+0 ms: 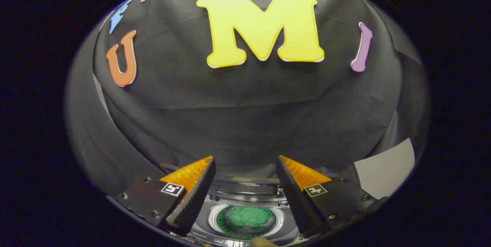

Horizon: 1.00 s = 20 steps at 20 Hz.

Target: Put the clothes into the washing machine and then close the washing machine lid.

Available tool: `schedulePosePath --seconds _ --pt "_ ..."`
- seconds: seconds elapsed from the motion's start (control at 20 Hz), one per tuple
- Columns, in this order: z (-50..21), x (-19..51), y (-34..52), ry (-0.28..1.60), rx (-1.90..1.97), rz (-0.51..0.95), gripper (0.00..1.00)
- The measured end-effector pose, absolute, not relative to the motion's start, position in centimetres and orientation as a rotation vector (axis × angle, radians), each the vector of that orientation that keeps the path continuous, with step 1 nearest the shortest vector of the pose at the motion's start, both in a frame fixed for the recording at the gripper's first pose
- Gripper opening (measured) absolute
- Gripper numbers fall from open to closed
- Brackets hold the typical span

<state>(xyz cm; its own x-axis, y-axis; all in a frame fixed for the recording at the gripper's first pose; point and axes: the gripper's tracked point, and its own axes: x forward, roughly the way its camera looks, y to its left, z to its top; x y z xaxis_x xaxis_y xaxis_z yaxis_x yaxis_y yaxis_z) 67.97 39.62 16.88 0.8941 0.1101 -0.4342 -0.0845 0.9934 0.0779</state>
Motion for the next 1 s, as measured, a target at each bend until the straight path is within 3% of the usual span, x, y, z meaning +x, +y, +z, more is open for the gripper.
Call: schedulePosePath --seconds 0.35,1.0 --pt "12.0 71.4 38.9 0.586 0.069 0.022 0.99" --pt "11.4 68.5 38.9 0.525 0.046 0.028 0.99"
